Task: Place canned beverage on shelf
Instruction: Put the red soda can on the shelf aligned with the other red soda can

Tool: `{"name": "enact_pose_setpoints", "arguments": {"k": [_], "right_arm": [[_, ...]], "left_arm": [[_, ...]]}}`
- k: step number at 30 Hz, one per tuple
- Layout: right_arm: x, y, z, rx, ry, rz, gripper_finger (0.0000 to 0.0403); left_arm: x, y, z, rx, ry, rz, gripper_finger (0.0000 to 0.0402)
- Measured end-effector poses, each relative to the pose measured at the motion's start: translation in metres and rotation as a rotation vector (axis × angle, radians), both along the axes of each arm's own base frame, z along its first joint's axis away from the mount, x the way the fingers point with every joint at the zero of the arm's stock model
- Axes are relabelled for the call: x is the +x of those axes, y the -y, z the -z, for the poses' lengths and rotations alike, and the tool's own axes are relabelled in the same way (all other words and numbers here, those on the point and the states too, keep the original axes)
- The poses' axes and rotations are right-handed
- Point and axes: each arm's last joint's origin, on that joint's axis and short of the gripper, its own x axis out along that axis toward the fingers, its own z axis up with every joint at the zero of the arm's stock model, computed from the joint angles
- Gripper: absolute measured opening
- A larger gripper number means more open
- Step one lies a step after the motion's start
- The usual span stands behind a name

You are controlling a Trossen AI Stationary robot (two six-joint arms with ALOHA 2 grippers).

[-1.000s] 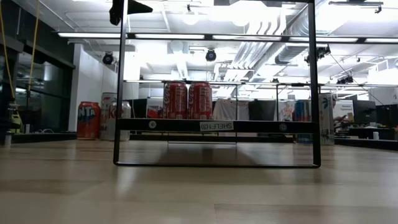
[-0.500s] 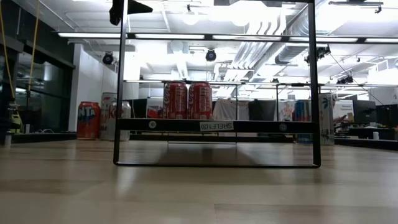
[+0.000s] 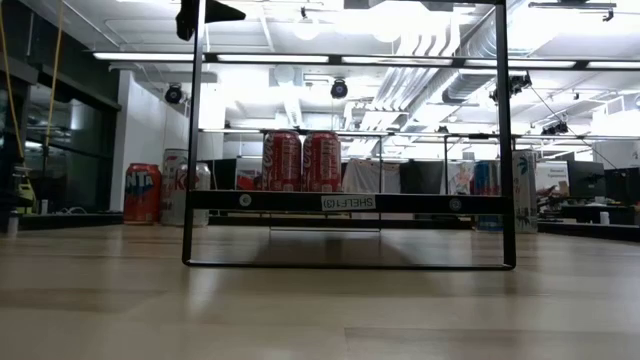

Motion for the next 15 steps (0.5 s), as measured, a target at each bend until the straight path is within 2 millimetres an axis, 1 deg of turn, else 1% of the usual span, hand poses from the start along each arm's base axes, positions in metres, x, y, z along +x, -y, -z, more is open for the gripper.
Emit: {"name": "enact_pose_setpoints", "arguments": {"k": [4, 7, 10, 12, 15], "right_arm": [[0.002, 0.022, -0.051, 0.090, 0.138, 0.055, 0.0284], [0.008, 0.047, -0.083, 0.060, 0.268, 0.121, 0.0284], [0.022, 0.074, -0.104, -0.029, 0.392, 0.144, 0.0284], [0.036, 0.095, -0.115, -0.082, 0.462, 0.144, 0.0284], [0.059, 0.128, -0.123, -0.165, 0.529, 0.106, 0.0284]], "left_arm": [[0.000, 0.000, 0.000, 0.000, 0.000, 0.000, 0.0239], [0.000, 0.000, 0.000, 0.005, -0.001, 0.001, 0.0239], [0.000, 0.000, 0.000, 0.008, -0.002, 0.002, 0.0239], [0.000, 0.000, 0.000, 0.008, -0.002, 0.002, 0.0239], [0.000, 0.000, 0.000, 0.003, -0.001, 0.012, 0.0239]]}}
